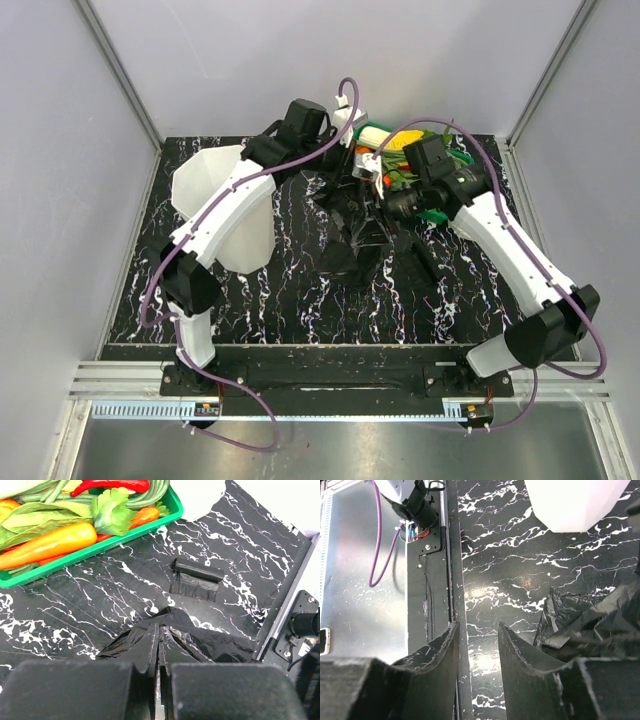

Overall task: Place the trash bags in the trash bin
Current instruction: Unfold the trash bag at the center of the board.

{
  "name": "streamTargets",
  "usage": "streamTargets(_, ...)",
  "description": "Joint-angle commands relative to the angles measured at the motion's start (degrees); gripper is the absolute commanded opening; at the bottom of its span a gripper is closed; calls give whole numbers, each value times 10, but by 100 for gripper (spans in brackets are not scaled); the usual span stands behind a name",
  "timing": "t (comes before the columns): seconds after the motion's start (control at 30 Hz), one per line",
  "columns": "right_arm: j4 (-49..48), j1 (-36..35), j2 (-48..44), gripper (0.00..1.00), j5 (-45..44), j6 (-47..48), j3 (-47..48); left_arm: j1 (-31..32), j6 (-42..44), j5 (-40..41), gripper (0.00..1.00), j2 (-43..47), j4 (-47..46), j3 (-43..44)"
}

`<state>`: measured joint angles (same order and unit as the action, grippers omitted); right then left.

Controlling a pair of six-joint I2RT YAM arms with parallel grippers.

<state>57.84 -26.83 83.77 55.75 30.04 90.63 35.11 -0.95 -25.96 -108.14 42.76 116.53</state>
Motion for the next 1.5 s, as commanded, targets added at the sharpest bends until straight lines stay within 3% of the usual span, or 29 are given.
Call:
streamTargets(0.0,-76,-17,38,39,-25,-42,-13,12,-20,-7,0,47,-25,-4)
streamTargets(0.13,-136,-17,48,34,-93,-74,-19,13,-22,-13,0,64,-26,-21)
streamTargets(0.43,-162,-16,6,29,-233,-73,-32,12,-18,-13,0,103,-37,-59)
streamTargets(0.83,-190,31,-24,24,-231,-104,-22,6,-50,-20,0,143,-84,-103)
streamTargets(1.23,-215,54,7,59,-172,-184,-1,9,-66,-57,0,147,-125,-147)
streamTargets(1.47,-227,61,14,62,-200,-207,-4,13,-68,-98,0,167,-163,-183)
